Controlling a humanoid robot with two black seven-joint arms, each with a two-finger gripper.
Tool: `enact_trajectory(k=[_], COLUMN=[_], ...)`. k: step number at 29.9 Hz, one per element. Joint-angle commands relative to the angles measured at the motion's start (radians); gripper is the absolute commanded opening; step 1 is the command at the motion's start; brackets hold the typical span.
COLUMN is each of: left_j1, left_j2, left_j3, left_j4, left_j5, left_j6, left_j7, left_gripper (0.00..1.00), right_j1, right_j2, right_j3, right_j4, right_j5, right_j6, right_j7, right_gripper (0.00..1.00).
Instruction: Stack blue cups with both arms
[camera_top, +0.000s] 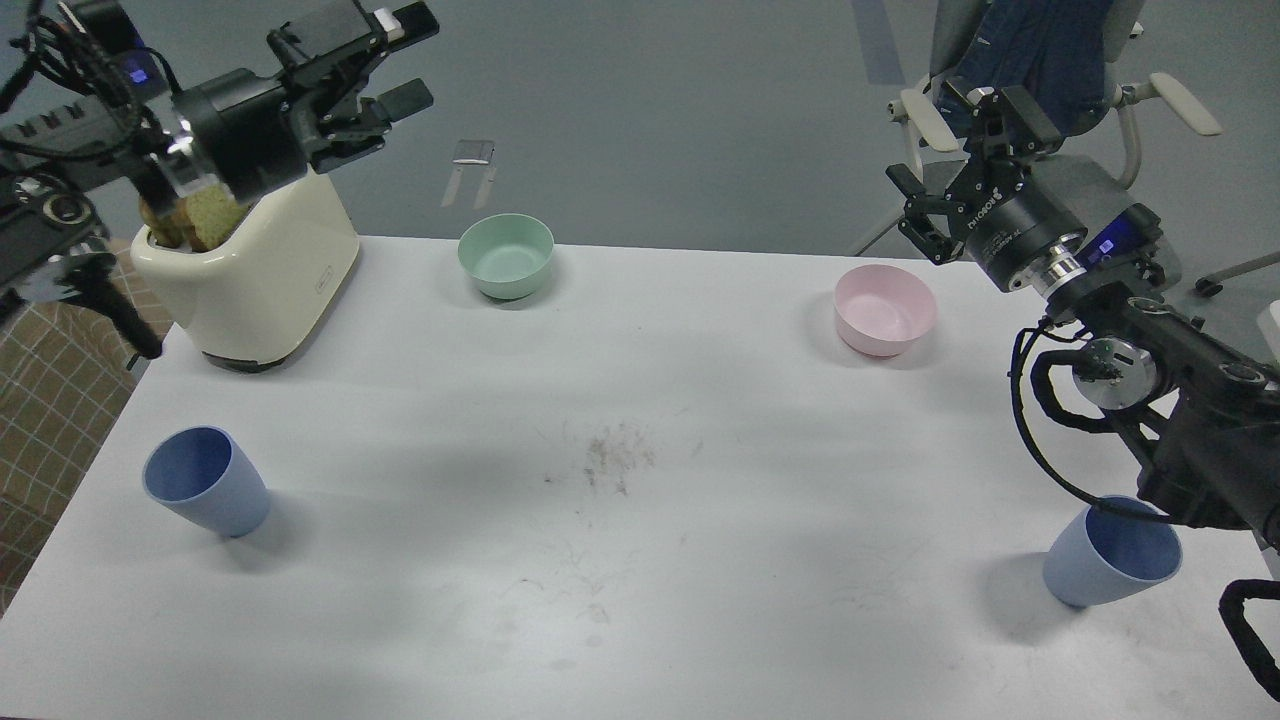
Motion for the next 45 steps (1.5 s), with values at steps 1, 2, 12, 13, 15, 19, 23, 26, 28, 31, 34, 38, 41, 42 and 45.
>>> enact_trajectory(k=[1, 2, 12, 13, 15, 19, 23, 26, 28, 31, 34, 38, 41, 42, 45], left_j1=[0.057, 0.081, 0.183, 0.183, 0.187, 0.189, 0.19, 0.19, 0.19, 0.19, 0.19, 0.196, 0.207, 0.21, 0.233], left_j2=[0.23, 0.297, 0.476, 0.471, 0.46, 0.419, 0.373, 0.344, 0.328, 0.31, 0.304, 0.301, 0.295, 0.295, 0.289], left_j3=[0.002, 0.004, 0.218, 0.245, 0.269, 0.337, 0.363, 0.381, 0.397, 0.406, 0.406, 0.406, 0.406, 0.406, 0.406], left_j4=[-0.153, -0.187, -0.15, -0.135, -0.098, -0.018, 0.043, 0.065, 0.074, 0.082, 0.082, 0.082, 0.082, 0.082, 0.082], left_j5=[0.227, 0.309, 0.646, 0.646, 0.637, 0.629, 0.605, 0.576, 0.573, 0.573, 0.573, 0.573, 0.573, 0.573, 0.573], left_j6=[0.0, 0.002, 0.123, 0.13, 0.129, 0.127, 0.127, 0.129, 0.132, 0.134, 0.134, 0.135, 0.135, 0.135, 0.135], left_j7=[0.0, 0.0, 0.0, 0.0, 0.0, 0.0, 0.0, 0.0, 0.0, 0.0, 0.0, 0.0, 0.0, 0.0, 0.0], left_gripper=[0.97, 0.97, 0.97, 0.97, 0.97, 0.97, 0.97, 0.97, 0.96, 0.96, 0.96, 0.95, 0.9, 0.89, 0.86], right_j1=[0.005, 0.005, -0.002, -0.004, -0.004, 0.007, 0.013, 0.013, 0.013, 0.013, 0.011, 0.008, 0.008, 0.008, 0.007], right_j2=[0.0, 0.0, 0.002, 0.002, 0.003, 0.006, 0.008, 0.007, 0.007, 0.005, 0.0, 0.0, 0.0, 0.0, 0.0], right_j3=[0.0, 0.0, -0.001, -0.001, -0.001, -0.03, -0.052, -0.052, -0.052, -0.052, -0.054, -0.054, -0.054, -0.054, -0.054], right_j4=[0.001, 0.001, 0.004, 0.004, 0.006, 0.006, 0.008, 0.008, 0.008, 0.008, 0.008, 0.008, 0.008, 0.008, 0.008], right_j5=[-0.001, -0.001, -0.001, -0.003, -0.005, -0.005, -0.005, -0.005, -0.005, -0.005, -0.005, -0.005, -0.005, -0.006, -0.006], right_j6=[0.0, 0.0, 0.0, 0.0, 0.0, 0.0, 0.0, 0.0, -0.001, -0.001, -0.001, -0.001, -0.001, -0.001, -0.001], right_j7=[0.0, 0.0, 0.0, 0.0, 0.0, 0.0, 0.0, 0.0, 0.0, 0.0, 0.0, 0.0, 0.0, 0.0, 0.0], right_gripper=[1.0, 1.0, 1.0, 1.0, 1.0, 1.0, 1.0, 1.0, 1.0, 1.0, 1.0, 1.0, 1.0, 1.0, 1.0])
